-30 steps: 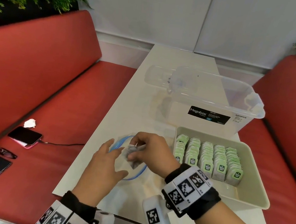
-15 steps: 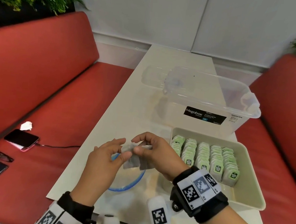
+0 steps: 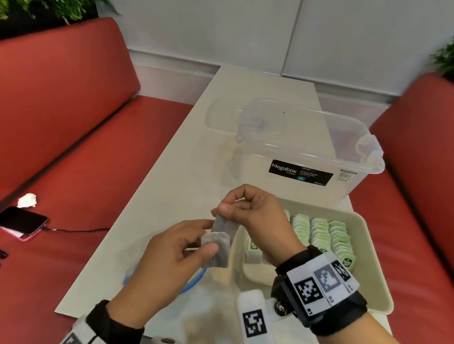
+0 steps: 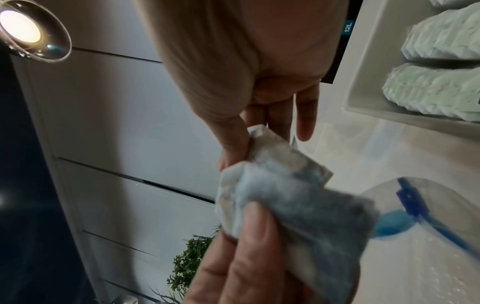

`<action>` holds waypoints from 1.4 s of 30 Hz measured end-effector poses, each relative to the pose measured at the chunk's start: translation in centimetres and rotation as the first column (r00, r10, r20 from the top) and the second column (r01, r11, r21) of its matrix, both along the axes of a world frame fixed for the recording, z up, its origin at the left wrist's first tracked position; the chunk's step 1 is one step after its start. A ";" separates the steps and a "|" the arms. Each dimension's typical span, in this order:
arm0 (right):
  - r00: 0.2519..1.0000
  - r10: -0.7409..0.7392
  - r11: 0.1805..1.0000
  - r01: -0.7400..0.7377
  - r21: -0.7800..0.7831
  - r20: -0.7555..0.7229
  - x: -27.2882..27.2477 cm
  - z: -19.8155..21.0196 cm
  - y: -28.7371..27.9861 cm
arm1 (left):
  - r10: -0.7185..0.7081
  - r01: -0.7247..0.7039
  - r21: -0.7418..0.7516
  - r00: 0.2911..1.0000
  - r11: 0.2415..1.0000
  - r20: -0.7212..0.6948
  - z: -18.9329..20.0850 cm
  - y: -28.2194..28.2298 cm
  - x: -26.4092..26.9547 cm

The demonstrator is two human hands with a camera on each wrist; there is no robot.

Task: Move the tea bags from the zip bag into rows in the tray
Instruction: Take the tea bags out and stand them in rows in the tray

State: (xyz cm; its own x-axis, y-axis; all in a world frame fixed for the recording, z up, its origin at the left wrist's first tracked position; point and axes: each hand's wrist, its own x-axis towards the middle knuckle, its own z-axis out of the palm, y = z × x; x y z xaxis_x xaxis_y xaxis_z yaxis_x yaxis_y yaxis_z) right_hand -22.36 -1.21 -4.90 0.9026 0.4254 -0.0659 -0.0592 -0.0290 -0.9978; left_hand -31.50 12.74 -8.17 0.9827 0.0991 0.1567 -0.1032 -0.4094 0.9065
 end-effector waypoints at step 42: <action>0.862 0.432 0.324 0.126 -0.938 0.265 4.9 2.5 -14.1 | -0.146 0.131 0.260 0.989 0.957 0.037 -3.4 -5.5 2.3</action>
